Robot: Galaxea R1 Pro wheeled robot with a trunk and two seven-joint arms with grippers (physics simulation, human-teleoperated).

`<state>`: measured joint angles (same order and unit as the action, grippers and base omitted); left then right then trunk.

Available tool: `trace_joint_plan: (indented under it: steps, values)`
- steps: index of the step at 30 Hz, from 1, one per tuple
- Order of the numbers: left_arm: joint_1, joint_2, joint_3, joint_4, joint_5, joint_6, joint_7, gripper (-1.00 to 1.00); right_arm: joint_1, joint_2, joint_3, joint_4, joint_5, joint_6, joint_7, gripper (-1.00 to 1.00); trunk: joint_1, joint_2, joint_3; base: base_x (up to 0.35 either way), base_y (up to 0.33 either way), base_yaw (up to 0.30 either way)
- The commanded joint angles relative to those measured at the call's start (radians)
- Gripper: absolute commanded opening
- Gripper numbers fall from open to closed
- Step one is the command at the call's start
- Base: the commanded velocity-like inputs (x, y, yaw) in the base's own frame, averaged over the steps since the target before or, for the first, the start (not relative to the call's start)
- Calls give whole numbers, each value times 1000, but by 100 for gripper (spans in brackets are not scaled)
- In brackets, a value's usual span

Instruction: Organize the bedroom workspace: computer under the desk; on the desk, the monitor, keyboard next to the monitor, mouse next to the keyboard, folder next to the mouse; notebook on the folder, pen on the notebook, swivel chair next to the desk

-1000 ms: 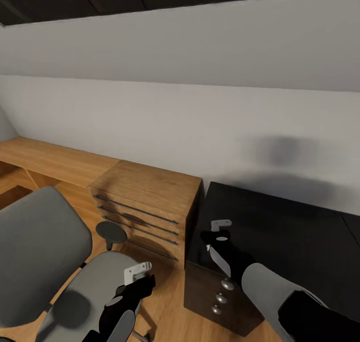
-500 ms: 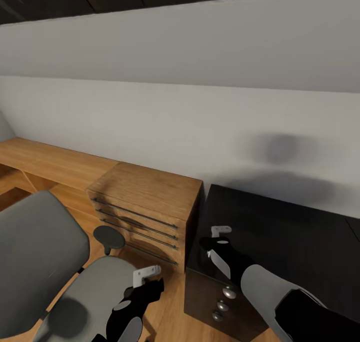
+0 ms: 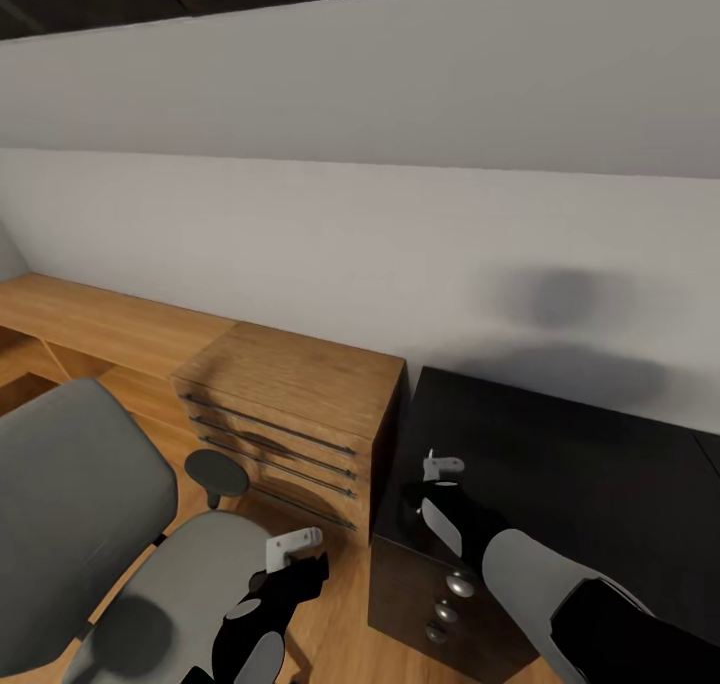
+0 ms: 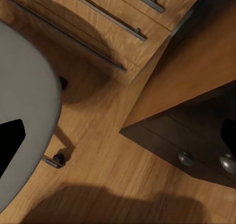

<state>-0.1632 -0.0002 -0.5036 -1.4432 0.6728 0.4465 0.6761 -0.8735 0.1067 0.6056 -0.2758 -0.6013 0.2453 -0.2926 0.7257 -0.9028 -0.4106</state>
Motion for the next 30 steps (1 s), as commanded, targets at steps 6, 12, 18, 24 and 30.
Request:
trace_joint_plan:
  steps: [6, 12, 18, 24, 30]
  values:
    - [-1, 1, -1, -2, 7, 3, 8, 100, -1, -2, -4, -2, -7, 14, -7, 100, 19, -36, -17, 0, 0, 0]
    - [-1, 2, -1, -2, 7, 3, 8, 100, -1, -2, -7, -2, -7, 15, -7, 100, 19, -36, -17, 0, 0, 0]
    - [-1, 2, -1, -2, 7, 3, 8, 100, -1, -2, -7, -1, -8, 16, -8, 100, 19, -36, -17, 0, 0, 0]
    - [-1, 2, -1, -2, 7, 3, 8, 100, -1, -3, -8, 7, -8, 30, -8, 100, 19, -36, -17, 0, 0, 0]
    - [-1, 2, -1, -2, 8, 3, 8, 100, -1, -2, -26, 44, -8, 36, -7, 100, 31, -57, -26, 0, 0, 0]
